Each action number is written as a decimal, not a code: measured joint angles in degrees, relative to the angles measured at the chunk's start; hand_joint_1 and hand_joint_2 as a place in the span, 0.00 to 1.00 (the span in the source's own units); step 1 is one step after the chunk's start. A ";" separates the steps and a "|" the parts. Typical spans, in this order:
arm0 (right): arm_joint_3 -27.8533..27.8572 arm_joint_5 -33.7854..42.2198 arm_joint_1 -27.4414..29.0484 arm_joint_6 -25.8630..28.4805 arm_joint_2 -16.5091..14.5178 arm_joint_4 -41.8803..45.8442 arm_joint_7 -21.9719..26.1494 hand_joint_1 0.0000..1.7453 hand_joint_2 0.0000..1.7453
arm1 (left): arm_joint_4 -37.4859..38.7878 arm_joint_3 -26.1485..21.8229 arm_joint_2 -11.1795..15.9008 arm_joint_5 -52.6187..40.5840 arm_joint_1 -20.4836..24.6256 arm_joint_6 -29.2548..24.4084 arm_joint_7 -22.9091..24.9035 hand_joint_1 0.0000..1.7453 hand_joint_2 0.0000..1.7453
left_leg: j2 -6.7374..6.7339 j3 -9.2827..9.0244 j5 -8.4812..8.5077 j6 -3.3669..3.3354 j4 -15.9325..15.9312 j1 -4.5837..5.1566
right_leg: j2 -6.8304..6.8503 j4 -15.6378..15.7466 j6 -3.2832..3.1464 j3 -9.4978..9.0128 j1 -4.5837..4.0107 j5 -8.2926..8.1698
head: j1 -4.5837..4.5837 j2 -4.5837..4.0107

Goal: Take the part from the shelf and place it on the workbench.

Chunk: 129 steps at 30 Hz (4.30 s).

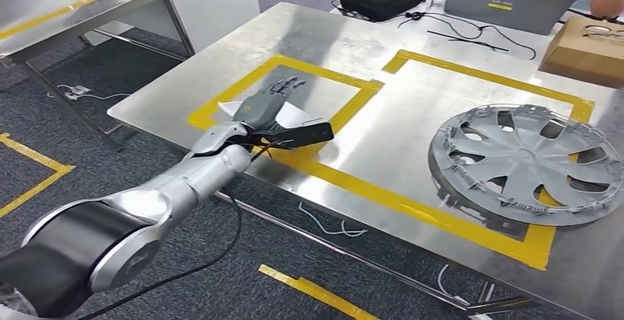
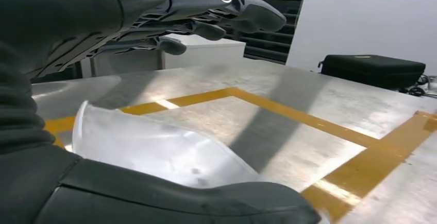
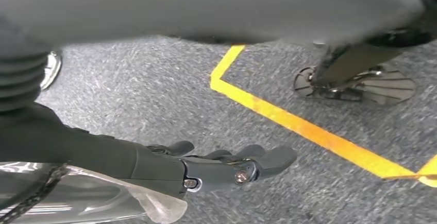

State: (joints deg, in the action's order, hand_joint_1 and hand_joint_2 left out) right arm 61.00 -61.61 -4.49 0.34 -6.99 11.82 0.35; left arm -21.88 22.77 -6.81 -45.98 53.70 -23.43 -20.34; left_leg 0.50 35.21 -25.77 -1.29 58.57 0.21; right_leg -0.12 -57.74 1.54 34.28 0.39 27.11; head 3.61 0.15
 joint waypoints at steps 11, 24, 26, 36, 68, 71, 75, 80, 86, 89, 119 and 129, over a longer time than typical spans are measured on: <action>-0.02 -0.83 0.06 -0.47 -0.25 0.00 -1.10 0.00 0.00 | -2.74 -5.34 -1.39 9.01 -2.16 -2.93 -2.90 0.00 0.00 | -0.18 3.90 -2.65 1.62 9.28 -0.60 | -0.10 0.27 -1.29 -0.51 0.44 -0.20 | 0.31 0.00; 0.05 -1.49 0.25 0.39 -0.49 0.00 -1.08 0.00 0.00 | -16.11 -14.06 -4.38 36.26 -6.38 3.84 -7.44 0.00 0.00 | -0.17 -0.29 0.05 -0.82 -0.30 -0.41 | -0.01 -15.35 1.12 7.67 0.28 6.36 | -0.08 0.00; 0.07 -1.56 0.30 0.49 -0.52 0.00 -1.11 0.00 0.00 | -19.09 -14.89 -4.58 39.77 -7.75 4.99 -7.49 0.00 0.00 | -0.11 -0.34 0.02 -0.80 -0.25 -0.41 | 0.01 -9.53 0.90 4.95 0.29 2.77 | -0.08 0.00; 0.19 -1.81 0.22 0.85 -0.82 0.00 -1.03 0.00 0.00 | -26.32 -15.85 -4.23 45.22 -9.90 2.68 -7.39 0.00 0.00 | -0.13 2.76 -5.23 1.54 7.63 -0.31 | 0.06 0.26 -1.38 -0.11 0.36 -0.64 | 0.19 0.00; 1.11 -2.72 -0.22 1.28 -0.71 0.00 -0.51 0.00 0.00 | -32.97 -11.75 -3.85 43.21 -15.85 -2.82 -7.21 0.00 0.00 | -0.35 4.77 -4.19 1.72 8.20 -0.27 | 0.31 1.82 -1.81 -3.76 0.19 0.97 | 0.10 0.00; 1.37 -2.71 -0.16 1.22 -0.72 0.00 -1.02 0.00 0.00 | -32.69 -11.09 -3.91 43.00 -16.26 -3.23 -7.29 0.00 0.00 | -0.35 5.77 -7.51 2.24 16.05 -0.60 | 0.34 1.51 -1.88 -1.86 0.14 -0.30 | 0.13 0.00; 1.51 -2.72 -0.11 1.25 -0.72 0.00 -1.20 0.00 0.00 | -32.61 -10.79 -4.02 43.41 -15.57 -2.98 -6.51 0.00 0.00 | -0.31 -3.20 -3.62 2.00 4.15 -0.81 | 0.30 0.49 -1.19 0.31 0.05 -1.37 | 0.12 0.00; 1.79 -2.71 -0.09 1.32 -0.71 0.00 -1.06 0.00 0.00 | -32.34 -10.15 -4.41 42.98 -15.24 -2.89 -6.10 0.00 0.00 | -0.40 -4.74 -2.96 0.12 -0.70 -0.57 | 0.24 -0.13 0.72 1.87 0.12 -2.21 | 0.03 0.00; 2.02 -2.71 0.00 1.32 -0.72 0.00 -1.05 0.00 0.00 | -31.75 -9.47 -4.99 42.87 -15.60 -2.97 -6.11 0.00 0.00 | -0.65 -0.86 0.15 -1.38 -0.85 -0.42 | 0.17 -15.84 1.70 6.89 0.25 7.63 | -0.19 0.00; 2.09 -2.72 -0.05 1.34 -0.70 0.01 -1.05 0.00 0.00 | -31.52 -9.45 -5.00 42.84 -15.73 -2.97 -6.12 0.00 0.00 | -0.65 0.81 1.47 -1.07 -0.67 -0.36 | 0.17 -9.16 1.38 0.83 0.22 3.72 | -0.19 0.00; 3.37 -2.66 0.20 3.86 -0.76 0.00 0.24 0.00 0.00 | -28.48 -10.88 -0.72 42.67 -12.12 0.00 -4.57 0.00 0.00 | 1.49 -2.22 -0.70 -0.91 -0.84 -0.29 | -0.41 -10.30 1.11 4.03 0.25 3.17 | -0.37 0.00; 3.38 -2.77 0.25 4.21 -0.77 0.03 0.87 0.00 1.00 | -28.46 -11.14 -0.13 42.13 -11.75 -0.45 -4.51 0.00 0.00 | 1.23 3.11 -4.55 1.99 7.68 -0.41 | 0.00 1.28 -1.63 -2.56 0.65 0.26 | 0.45 0.00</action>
State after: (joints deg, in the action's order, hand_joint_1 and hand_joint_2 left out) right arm 64.39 -64.38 -4.24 4.55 -7.76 11.85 1.22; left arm -50.34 11.63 -6.95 -3.84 41.95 -23.88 -24.85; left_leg 1.73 38.32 -30.32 0.70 66.25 -0.21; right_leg -0.12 -56.46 -0.09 31.72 1.05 27.37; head 4.06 0.15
